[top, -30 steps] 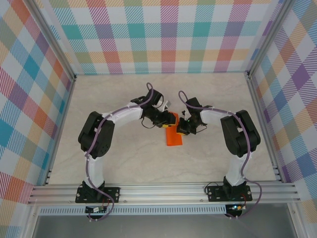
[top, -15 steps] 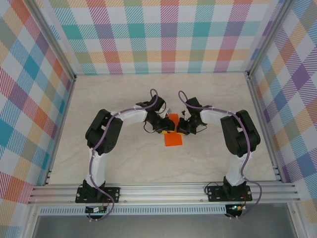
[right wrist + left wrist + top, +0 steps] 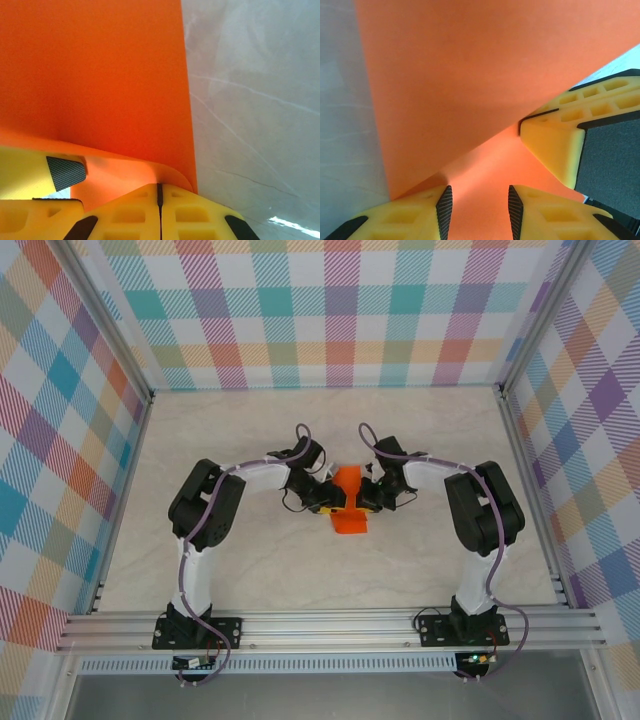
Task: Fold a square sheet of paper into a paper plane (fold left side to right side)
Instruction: First fold the square sheet of paper in half at the center of the table.
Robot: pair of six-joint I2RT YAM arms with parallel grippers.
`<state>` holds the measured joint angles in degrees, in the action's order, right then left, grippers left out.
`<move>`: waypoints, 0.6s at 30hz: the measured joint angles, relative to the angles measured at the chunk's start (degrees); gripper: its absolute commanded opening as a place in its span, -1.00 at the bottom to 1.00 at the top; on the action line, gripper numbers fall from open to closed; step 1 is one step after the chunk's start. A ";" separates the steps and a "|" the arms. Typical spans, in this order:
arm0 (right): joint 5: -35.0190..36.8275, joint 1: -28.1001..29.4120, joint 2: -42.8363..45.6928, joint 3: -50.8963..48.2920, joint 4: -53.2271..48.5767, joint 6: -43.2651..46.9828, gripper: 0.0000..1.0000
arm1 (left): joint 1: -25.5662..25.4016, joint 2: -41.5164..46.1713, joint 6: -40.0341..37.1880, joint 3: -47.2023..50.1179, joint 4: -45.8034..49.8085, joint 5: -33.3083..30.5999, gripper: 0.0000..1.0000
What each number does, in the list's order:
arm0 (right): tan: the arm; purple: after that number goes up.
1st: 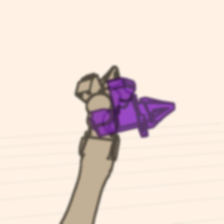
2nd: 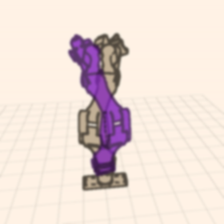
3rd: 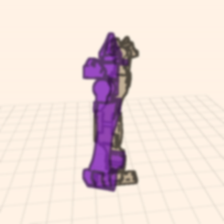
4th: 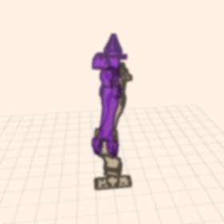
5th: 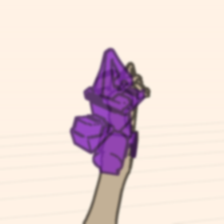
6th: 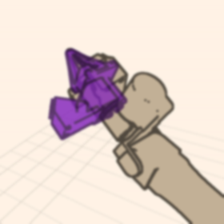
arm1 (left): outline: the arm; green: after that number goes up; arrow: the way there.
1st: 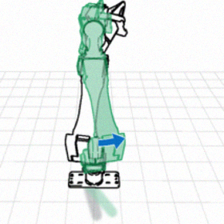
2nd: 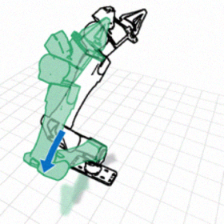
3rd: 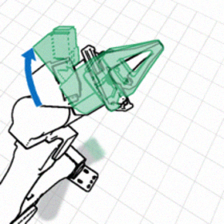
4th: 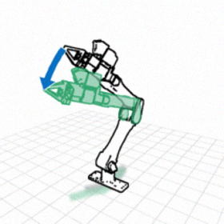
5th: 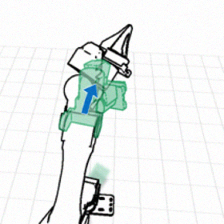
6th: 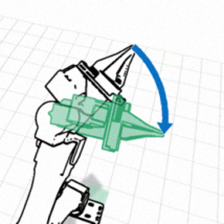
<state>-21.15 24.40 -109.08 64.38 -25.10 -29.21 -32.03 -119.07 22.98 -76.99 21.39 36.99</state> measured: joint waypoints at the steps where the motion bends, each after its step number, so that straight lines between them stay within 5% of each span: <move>1: 0.00 0.00 -0.02 0.04 -0.02 0.02 -0.89 | 0.39 0.33 -0.17 0.33 0.28 -0.15 -0.22; 18: -0.15 0.04 -0.11 0.15 -0.09 0.13 -0.89 | 2.56 3.65 -0.17 0.46 2.03 0.11 -0.39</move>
<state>-21.30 24.45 -109.19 64.53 -25.19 -29.08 -29.47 -115.42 22.81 -76.53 23.42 37.10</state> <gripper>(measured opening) 0.058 0.312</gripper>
